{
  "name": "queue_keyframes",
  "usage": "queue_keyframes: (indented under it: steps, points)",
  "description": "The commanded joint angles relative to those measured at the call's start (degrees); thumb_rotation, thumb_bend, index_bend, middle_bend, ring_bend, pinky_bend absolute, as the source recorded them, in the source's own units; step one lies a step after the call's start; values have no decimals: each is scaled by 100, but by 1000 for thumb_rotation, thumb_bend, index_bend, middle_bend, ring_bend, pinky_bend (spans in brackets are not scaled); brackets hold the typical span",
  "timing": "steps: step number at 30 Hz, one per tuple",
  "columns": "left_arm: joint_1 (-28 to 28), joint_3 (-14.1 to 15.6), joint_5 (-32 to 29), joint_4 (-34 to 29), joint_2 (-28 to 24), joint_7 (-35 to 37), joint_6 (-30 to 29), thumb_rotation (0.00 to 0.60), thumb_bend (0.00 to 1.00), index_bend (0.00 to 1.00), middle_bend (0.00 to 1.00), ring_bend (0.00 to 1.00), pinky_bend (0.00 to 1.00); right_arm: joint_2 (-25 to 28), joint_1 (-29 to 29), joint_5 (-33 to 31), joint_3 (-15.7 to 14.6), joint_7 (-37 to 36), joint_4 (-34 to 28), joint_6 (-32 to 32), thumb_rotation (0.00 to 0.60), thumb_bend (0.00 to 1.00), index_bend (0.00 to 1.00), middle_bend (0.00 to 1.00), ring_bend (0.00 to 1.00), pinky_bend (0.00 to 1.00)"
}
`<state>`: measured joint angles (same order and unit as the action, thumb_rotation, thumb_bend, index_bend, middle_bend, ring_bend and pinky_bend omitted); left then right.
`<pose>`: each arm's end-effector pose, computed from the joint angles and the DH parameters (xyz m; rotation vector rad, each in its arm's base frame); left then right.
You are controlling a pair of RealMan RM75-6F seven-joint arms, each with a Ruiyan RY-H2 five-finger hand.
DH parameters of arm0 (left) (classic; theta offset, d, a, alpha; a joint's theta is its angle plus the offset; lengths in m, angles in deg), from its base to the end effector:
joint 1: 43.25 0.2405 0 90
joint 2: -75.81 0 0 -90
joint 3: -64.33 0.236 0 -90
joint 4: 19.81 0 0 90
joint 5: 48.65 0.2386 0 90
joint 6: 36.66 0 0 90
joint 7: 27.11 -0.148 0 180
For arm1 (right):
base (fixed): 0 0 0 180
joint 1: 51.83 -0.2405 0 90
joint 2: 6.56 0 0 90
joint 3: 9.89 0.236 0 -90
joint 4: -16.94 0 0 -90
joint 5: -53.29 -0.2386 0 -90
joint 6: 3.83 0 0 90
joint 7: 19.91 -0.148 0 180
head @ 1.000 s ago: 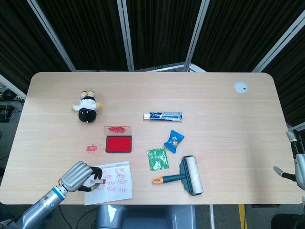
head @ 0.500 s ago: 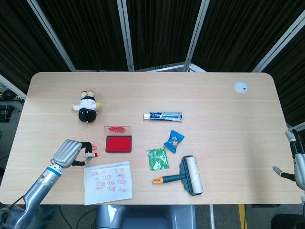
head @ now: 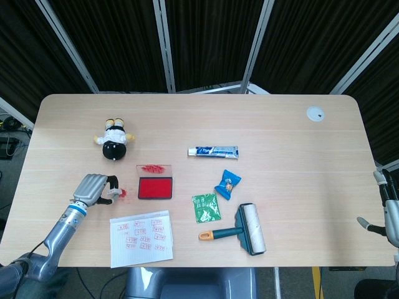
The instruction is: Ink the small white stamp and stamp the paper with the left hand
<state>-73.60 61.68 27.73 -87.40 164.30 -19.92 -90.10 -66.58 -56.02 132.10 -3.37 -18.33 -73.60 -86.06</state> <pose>-0.2747 0.3102 -0.0350 -1.7452 -1.1997 -0.8142 -0.3338 -0.1972 0.1628 1.2903 -0.8517 0.7635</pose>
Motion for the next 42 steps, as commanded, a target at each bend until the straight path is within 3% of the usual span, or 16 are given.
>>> queue_keyframes:
  steps: [1,16,42]
  points:
    - [-21,-14,-41,113,78,-21,70,600,366,590,535,763,826,0,-3,-7,0,9,-3,8,600,0,0,0,0,0]
    - [-49,33,-17,579,353,-128,211,600,358,538,487,751,817,-38,-32,-53,-2,78,12,67,600,0,0,0,0,0]
    - [29,78,41,420,250,-479,103,600,271,434,386,747,815,-24,-22,-34,-9,55,5,39,600,0,0,0,0,0]
